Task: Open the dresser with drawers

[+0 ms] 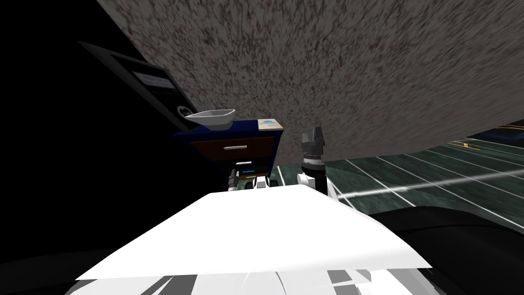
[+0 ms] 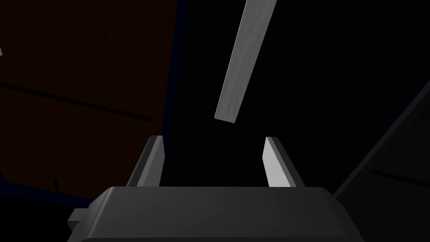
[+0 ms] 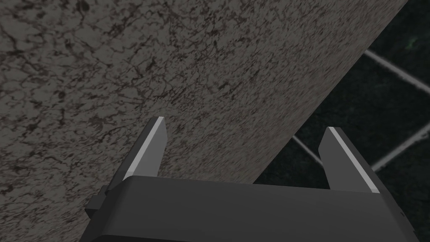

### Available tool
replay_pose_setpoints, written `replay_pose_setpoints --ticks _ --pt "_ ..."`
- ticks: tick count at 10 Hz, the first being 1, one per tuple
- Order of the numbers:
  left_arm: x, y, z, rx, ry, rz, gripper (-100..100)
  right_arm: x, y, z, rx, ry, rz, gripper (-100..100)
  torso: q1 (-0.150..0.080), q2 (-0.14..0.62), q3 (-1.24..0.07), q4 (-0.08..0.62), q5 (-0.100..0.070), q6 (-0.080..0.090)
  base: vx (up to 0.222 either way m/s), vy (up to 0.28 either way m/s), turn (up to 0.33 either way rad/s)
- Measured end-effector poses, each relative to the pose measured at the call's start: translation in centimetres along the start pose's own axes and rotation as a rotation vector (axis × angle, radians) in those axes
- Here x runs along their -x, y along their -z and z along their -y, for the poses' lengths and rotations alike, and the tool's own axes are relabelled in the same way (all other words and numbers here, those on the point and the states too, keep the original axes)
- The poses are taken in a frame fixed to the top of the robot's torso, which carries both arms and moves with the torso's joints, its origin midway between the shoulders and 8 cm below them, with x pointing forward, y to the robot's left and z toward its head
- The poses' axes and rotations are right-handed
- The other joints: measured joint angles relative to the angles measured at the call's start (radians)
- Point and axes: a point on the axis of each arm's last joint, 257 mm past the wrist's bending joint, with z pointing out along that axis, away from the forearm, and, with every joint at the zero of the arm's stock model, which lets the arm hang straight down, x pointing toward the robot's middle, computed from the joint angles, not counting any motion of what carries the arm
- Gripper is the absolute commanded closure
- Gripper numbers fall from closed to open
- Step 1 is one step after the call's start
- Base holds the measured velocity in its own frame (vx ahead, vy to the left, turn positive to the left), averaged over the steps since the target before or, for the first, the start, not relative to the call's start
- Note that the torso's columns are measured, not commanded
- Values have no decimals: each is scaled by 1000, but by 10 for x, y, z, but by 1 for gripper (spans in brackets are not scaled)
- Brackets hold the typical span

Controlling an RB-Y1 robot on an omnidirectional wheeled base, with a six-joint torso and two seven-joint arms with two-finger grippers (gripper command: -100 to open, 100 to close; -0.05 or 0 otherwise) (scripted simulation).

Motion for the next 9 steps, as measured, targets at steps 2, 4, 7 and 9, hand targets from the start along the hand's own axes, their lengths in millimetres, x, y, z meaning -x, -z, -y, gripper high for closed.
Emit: replay_pose_setpoints --ticks 2,4,7,9 --pt "0 -6 -4 1 0 3 -100 0 0 0 0 0 0 0 0 11 7 3 0 0 107 14 -7" --pt "0 -9 -1 -2 0 3 -100 0 0 0 0 0 0 0 -1 16 11 5 0 0 87 2 -10" --pt "0 -9 0 1 0 4 100 0 0 0 0 0 0 0 -1 16 10 4 0 0 -24 -3 7" --pt "0 -7 -4 1 0 3 -100 0 0 0 0 0 0 0 0 13 8 4 0 0 -20 -47 -1"
